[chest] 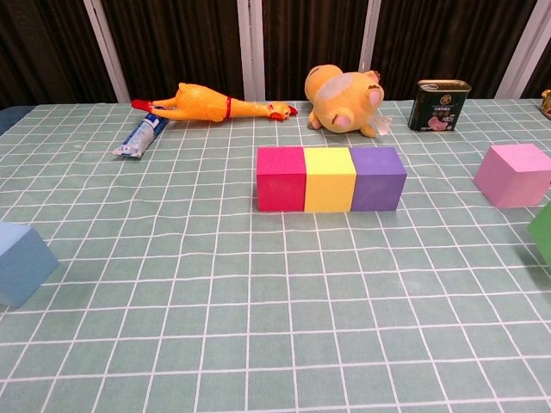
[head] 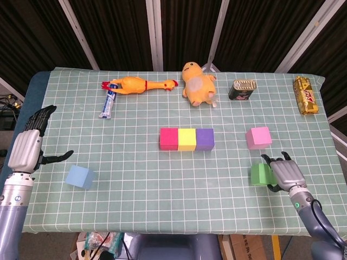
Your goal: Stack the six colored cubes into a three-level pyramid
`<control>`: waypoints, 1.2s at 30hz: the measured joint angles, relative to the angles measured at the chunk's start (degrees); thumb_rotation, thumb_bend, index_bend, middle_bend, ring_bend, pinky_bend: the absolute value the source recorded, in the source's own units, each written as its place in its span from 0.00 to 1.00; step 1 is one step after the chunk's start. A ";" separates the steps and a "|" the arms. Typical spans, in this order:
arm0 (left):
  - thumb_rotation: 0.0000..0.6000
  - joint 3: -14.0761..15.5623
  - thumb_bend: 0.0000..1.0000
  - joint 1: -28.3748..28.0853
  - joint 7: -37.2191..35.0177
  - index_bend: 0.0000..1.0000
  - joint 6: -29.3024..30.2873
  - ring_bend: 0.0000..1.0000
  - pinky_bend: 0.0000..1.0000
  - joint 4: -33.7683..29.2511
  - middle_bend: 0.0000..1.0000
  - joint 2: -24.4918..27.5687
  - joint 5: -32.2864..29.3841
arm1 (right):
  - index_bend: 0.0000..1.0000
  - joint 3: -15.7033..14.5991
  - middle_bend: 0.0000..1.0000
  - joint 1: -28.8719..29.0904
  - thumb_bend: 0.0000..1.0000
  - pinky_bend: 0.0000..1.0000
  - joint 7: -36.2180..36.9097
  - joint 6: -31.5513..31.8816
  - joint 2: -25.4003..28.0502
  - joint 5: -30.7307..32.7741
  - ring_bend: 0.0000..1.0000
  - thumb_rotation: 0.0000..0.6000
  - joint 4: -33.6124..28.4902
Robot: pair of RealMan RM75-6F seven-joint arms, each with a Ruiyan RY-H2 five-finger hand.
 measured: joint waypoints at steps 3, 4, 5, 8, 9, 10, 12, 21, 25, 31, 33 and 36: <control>1.00 -0.01 0.07 0.03 -0.11 0.00 -0.01 0.00 0.05 -0.04 0.04 0.08 0.04 | 0.12 1.92 0.43 1.79 0.31 0.01 -0.62 0.09 2.35 1.22 0.27 1.00 -2.30; 1.00 -0.03 0.07 0.05 -0.16 0.00 0.01 0.00 0.05 -0.04 0.04 0.11 0.04 | 0.12 2.82 0.43 2.68 0.31 0.01 -0.89 0.04 3.21 1.93 0.27 1.00 -3.06; 1.00 -0.05 0.07 0.06 -0.20 0.00 0.02 0.00 0.05 -0.05 0.04 0.14 0.03 | 0.12 3.50 0.43 3.39 0.31 0.01 -1.11 -0.02 3.82 2.48 0.27 1.00 -3.60; 1.00 -0.13 0.07 0.10 -0.38 0.00 0.03 0.00 0.05 -0.14 0.04 0.27 -0.02 | 0.12 5.49 0.43 5.98 0.31 0.01 -2.13 -0.49 5.33 4.81 0.27 1.00 -5.22; 1.00 -0.13 0.07 0.10 -0.38 0.00 0.02 0.00 0.05 -0.14 0.04 0.28 -0.02 | 0.12 6.03 0.43 6.84 0.31 0.01 -2.60 -0.67 5.70 5.57 0.27 1.00 -5.63; 1.00 -0.12 0.07 0.09 -0.38 0.00 -0.03 0.00 0.05 -0.14 0.04 0.28 -0.02 | 0.12 6.69 0.43 8.06 0.31 0.01 -3.36 -0.94 6.11 6.64 0.27 1.00 -6.14; 1.00 -0.05 0.07 0.05 -0.32 0.00 -0.19 0.00 0.05 -0.17 0.04 0.29 -0.06 | 0.12 7.49 0.43 9.87 0.31 0.01 -4.69 -1.33 6.48 8.41 0.27 1.00 -6.73; 1.00 -0.11 0.07 0.07 -0.60 0.00 -0.26 0.00 0.05 -0.36 0.04 0.38 -0.33 | 0.12 9.56 0.43 21.35 0.31 0.01 -13.29 -2.59 3.41 22.33 0.27 1.00 -7.18; 1.00 -0.23 0.07 -0.02 -1.01 0.00 -0.72 0.00 0.05 -0.01 0.04 0.46 -0.94 | 0.12 9.86 0.43 27.47 0.31 0.01 -17.69 -1.96 -0.83 30.44 0.27 1.00 -5.44; 1.00 -0.60 0.07 -0.18 -2.13 0.00 -1.39 0.00 0.05 0.54 0.04 0.64 -1.75 | 0.12 10.37 0.43 35.01 0.31 0.01 -22.47 -0.03 -7.42 43.16 0.27 1.00 -0.57; 1.00 -0.65 0.07 -0.18 -2.25 0.00 -1.36 0.00 0.05 0.57 0.04 0.64 -1.65 | 0.12 10.65 0.43 36.99 0.31 0.01 -23.72 0.79 -9.24 47.19 0.27 1.00 1.13; 1.00 -0.67 0.07 -0.15 -2.44 0.00 -1.29 0.00 0.05 0.52 0.04 0.69 -1.43 | 0.12 11.46 0.43 40.09 0.31 0.01 -25.69 2.42 -12.01 53.88 0.27 1.00 3.92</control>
